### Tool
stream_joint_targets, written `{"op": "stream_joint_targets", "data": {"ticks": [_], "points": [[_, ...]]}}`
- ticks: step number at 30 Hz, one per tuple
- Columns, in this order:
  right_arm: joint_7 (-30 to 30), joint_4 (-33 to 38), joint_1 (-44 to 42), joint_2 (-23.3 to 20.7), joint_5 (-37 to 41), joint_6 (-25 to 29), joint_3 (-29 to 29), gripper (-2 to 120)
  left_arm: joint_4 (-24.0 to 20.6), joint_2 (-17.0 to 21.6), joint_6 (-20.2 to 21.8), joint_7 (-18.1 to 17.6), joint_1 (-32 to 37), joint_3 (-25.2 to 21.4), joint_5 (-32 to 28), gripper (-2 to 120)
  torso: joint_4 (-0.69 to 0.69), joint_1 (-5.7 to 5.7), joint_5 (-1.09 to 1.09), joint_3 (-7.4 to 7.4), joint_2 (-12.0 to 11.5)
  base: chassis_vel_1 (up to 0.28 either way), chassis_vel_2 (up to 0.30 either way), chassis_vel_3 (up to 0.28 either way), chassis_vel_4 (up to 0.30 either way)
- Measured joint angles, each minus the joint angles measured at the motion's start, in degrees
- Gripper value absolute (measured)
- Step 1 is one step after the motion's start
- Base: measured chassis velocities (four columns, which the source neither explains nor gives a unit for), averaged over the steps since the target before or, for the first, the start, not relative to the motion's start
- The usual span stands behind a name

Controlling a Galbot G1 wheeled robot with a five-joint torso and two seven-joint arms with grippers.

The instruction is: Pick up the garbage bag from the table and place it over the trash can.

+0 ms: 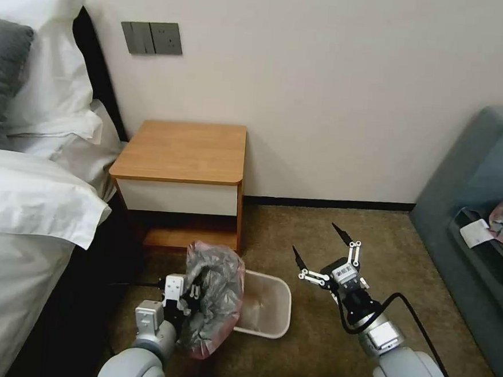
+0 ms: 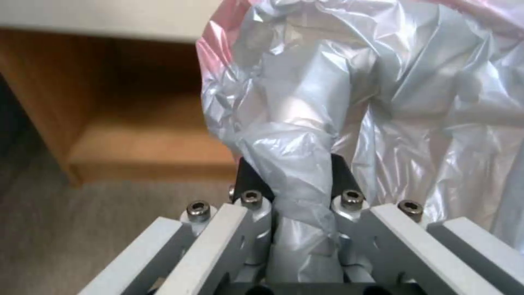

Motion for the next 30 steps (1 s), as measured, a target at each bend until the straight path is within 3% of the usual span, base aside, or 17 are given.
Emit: {"op": "stream_joint_targets", "data": {"ticks": [5, 13, 21, 30], "points": [[2.6, 4.9, 2.3, 0.2, 18.5, -9.5, -6.5, 100, -0.5, -0.5, -4.2, -1.2, -0.1, -0.5, -1.0, 9, 0.00, 0.00, -0.02, 0.00, 0.0, 0.000, 0.000, 0.000, 0.000], [3.2, 4.5, 6.9, -0.3, 30.2, -15.7, -12.1, 100, -2.0, -0.2, -6.3, -0.6, -0.2, -0.7, -0.7, 9, 0.00, 0.00, -0.02, 0.00, 0.0, 0.000, 0.000, 0.000, 0.000], [10.4, 3.2, 10.3, 1.9, 33.5, -23.6, -17.7, 100, -2.8, 0.2, -6.7, -0.9, -0.6, -1.0, -0.8, 9, 0.00, 0.00, -0.01, 0.00, 0.0, 0.000, 0.000, 0.000, 0.000], [12.4, 0.1, 13.1, 3.7, 34.5, -26.3, -19.2, 100, -3.0, 1.0, -6.8, -0.9, -0.9, -0.7, -0.9, 9, 0.00, 0.00, -0.01, 0.00, 0.0, 0.000, 0.000, 0.000, 0.000]]}}
